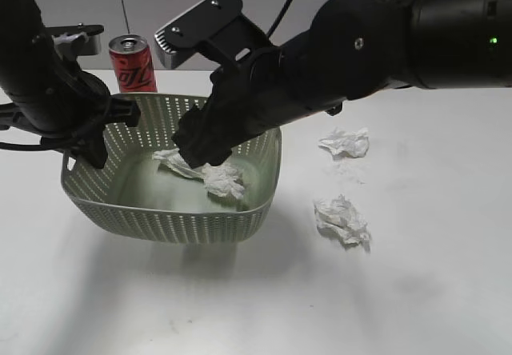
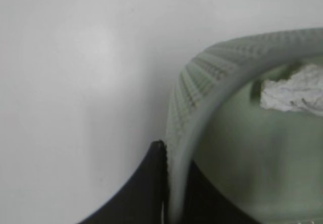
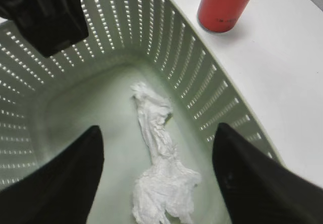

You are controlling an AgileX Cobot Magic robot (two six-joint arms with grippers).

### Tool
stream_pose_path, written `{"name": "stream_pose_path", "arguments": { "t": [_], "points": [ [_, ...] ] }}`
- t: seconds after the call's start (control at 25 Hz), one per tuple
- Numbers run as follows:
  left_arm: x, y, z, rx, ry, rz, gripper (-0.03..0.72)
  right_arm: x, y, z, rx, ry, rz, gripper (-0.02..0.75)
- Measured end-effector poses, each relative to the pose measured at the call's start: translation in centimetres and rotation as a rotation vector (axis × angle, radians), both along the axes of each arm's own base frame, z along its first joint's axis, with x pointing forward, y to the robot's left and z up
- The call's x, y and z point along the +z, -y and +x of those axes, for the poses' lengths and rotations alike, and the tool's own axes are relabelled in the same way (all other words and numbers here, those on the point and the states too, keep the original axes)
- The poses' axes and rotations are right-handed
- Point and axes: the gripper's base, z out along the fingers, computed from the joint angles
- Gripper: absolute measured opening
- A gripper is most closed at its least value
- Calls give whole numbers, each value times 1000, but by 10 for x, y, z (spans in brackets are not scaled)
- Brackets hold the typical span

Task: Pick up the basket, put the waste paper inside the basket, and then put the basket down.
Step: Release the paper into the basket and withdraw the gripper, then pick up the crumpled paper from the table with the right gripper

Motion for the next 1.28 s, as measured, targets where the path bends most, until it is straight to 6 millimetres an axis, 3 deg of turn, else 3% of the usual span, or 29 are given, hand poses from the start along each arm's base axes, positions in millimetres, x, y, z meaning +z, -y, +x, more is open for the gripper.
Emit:
{"name": "stream_pose_path", "arguments": {
  "t": [0.24,0.4,0.52,0.68,0.76,0.96,1.28],
  "points": [
    [0,0,0,0,0,0,-1,19,10,20,-112,-17,82,585],
    [0,0,0,1,-1,-3,-1,29,51,53,-287,-32,138,585],
    [0,0,0,2,-2,-4,-1,22,88,80,-418,-58,141,585],
    [0,0,0,0,3,-1,-1,-13,128,110,-532,-99,76,585],
    [0,0,0,0,4,-1,-1,-38,136,121,-541,-103,19,585],
    [0,0,0,0,5,0,-1,-93,137,137,-497,-43,-75,585],
    [0,0,0,0,4,0,-1,-130,136,140,-495,-63,-103,585]
  ]
}}
